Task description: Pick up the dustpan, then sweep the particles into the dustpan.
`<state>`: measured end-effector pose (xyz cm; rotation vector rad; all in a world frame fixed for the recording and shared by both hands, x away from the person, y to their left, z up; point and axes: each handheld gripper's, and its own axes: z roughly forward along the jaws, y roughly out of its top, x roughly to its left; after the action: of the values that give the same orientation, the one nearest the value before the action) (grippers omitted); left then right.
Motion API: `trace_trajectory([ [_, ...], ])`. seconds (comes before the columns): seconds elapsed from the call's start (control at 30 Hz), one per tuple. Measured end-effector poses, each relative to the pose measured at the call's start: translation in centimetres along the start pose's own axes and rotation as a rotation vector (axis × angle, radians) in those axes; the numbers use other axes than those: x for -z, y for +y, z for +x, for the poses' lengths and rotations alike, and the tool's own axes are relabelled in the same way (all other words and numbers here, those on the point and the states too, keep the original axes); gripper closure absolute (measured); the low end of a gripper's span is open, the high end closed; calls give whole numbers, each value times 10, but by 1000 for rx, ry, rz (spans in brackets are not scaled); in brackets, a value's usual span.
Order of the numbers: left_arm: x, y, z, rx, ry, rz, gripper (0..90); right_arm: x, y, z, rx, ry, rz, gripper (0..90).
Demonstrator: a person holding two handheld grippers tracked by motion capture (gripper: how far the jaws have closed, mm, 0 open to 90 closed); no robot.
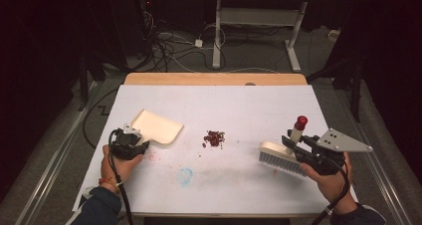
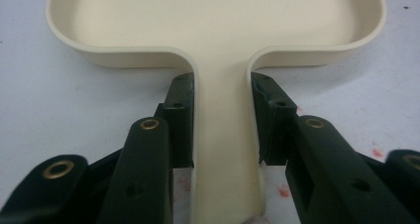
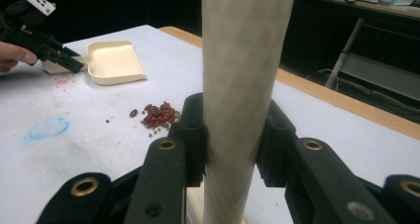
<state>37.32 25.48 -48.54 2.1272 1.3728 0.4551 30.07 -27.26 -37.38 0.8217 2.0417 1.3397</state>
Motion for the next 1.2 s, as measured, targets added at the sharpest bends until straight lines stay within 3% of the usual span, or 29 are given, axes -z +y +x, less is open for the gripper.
trace_trajectory([
  [0.07,7,2,0,-13,-18,-7,642,0,0,0,5,-2,-3,696],
  [0.1,14,3,-3,-51,-18,-6,642,2,-2,-1,2,-5,0,696],
  [0.27,30,0,-8,-78,-46,-22,643,3,-3,-3,-5,-15,7,696],
  [0.5,52,-10,-17,-110,-72,1,643,3,-5,-3,-12,-30,15,696],
  [0.57,59,-17,-26,-135,-102,23,643,3,-5,-2,-14,-31,9,696],
  [0.83,68,-32,-47,-200,-160,68,642,2,-10,-9,-40,-48,14,696],
  [0.97,71,-38,-63,-262,-196,92,642,-4,-9,-10,-49,-49,13,696],
  [1.2,63,-37,-79,-293,-230,114,642,-12,-6,-7,-37,-50,15,697],
])
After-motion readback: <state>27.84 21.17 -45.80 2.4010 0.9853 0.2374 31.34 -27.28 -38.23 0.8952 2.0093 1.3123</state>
